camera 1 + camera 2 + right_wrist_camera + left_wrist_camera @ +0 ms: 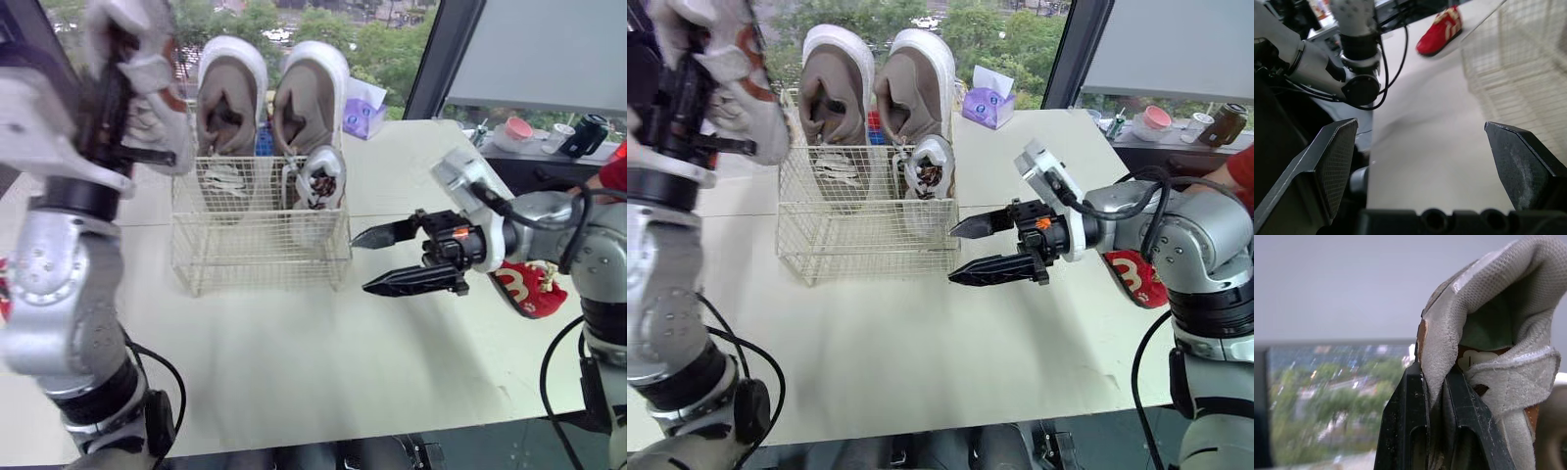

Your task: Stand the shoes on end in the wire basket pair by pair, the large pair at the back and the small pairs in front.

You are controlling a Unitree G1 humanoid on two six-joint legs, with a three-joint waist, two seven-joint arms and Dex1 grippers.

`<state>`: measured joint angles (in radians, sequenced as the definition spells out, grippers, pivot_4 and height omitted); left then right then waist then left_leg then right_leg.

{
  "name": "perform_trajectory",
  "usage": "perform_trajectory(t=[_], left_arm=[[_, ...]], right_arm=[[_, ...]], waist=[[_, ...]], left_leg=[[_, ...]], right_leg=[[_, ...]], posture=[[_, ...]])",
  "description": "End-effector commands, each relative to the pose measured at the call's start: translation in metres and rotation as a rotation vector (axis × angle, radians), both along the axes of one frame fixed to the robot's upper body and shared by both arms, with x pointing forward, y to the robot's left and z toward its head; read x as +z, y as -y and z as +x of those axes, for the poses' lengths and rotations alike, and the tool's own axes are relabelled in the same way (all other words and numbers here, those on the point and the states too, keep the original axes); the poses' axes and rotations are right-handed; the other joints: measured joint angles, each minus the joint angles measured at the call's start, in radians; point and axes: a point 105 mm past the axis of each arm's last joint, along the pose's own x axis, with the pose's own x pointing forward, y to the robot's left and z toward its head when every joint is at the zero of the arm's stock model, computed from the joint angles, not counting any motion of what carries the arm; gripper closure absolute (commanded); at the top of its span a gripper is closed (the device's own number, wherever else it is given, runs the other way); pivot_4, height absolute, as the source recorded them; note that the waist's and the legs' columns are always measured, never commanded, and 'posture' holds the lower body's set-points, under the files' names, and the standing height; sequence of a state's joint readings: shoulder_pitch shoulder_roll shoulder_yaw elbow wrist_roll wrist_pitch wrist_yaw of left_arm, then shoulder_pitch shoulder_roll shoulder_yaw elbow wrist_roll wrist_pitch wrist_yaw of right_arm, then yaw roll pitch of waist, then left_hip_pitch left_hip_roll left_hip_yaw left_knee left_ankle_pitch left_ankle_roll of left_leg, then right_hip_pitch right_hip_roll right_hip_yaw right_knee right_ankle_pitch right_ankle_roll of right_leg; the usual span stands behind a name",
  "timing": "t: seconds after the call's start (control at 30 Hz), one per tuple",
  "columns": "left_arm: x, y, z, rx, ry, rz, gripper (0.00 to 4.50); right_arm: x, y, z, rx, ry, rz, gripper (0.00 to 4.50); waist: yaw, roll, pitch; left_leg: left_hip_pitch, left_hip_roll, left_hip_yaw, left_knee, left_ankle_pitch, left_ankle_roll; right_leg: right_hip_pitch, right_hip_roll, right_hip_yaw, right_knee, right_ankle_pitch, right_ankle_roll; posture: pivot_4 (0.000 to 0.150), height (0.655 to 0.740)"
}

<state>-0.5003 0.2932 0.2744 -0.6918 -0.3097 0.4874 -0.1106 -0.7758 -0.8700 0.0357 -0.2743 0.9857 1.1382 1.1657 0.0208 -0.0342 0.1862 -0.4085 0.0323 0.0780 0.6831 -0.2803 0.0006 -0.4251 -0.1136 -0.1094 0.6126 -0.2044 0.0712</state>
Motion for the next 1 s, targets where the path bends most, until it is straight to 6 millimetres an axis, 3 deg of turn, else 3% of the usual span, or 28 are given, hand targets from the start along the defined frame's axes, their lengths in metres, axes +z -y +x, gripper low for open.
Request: perform_trajectory(t=[0.03,0.27,0.53,0.63,0.87,1.0], left_arm=[[-0.009,0.019,-0.002,-0.006,0.081,0.056,4.47],[-0.046,0.038,0.023,0.035,0.118,0.103,4.47],[-0.094,0.034,0.040,0.035,-0.013,0.033,4.47],[-0.104,0.033,0.043,-0.005,-0.074,-0.035,4.47],[-0.100,0.033,0.028,-0.120,-0.152,-0.007,1.44],[-0.103,0.022,0.016,-0.151,-0.257,0.070,1.44]], right_arm=[[0.008,0.011,0.000,-0.042,0.014,0.000,0.00],[0.010,0.024,-0.002,-0.140,0.016,-0.029,0.00],[0.015,0.029,-0.007,-0.195,0.030,-0.030,0.00],[0.014,0.029,-0.006,-0.212,0.037,-0.022,0.00],[0.008,0.027,-0.003,-0.239,0.053,-0.012,0.00],[-0.005,0.029,-0.006,-0.235,0.039,-0.041,0.00]], waist=[[-0.001,0.000,0.000],[0.001,0.000,0.000],[0.011,0.001,0.000],[0.020,0.001,0.000],[0.017,0.001,0.000],[0.018,0.002,0.001]], left_leg=[[0.000,0.000,0.000,0.000,-0.001,0.001],[-0.001,0.000,0.000,0.000,-0.002,0.004],[-0.001,0.001,0.000,0.000,-0.003,0.004],[-0.001,0.001,0.000,0.000,-0.003,0.004],[-0.001,0.001,0.000,0.000,-0.004,0.006],[-0.002,0.001,0.000,0.000,-0.004,0.006]], right_leg=[[0.000,-0.001,0.000,0.000,0.000,0.000],[-0.002,-0.002,0.000,-0.001,0.002,0.003],[-0.002,-0.002,0.000,0.000,0.002,0.003],[-0.002,-0.003,0.000,-0.001,0.002,0.003],[-0.002,-0.003,0.000,-0.001,0.002,0.003],[-0.003,-0.002,0.000,-0.001,0.001,0.003]], posture=[[0.150,0.7400],[0.150,0.7400],[0.150,0.7400],[0.150,0.7400],[0.150,0.7400],[0.150,0.7400]])
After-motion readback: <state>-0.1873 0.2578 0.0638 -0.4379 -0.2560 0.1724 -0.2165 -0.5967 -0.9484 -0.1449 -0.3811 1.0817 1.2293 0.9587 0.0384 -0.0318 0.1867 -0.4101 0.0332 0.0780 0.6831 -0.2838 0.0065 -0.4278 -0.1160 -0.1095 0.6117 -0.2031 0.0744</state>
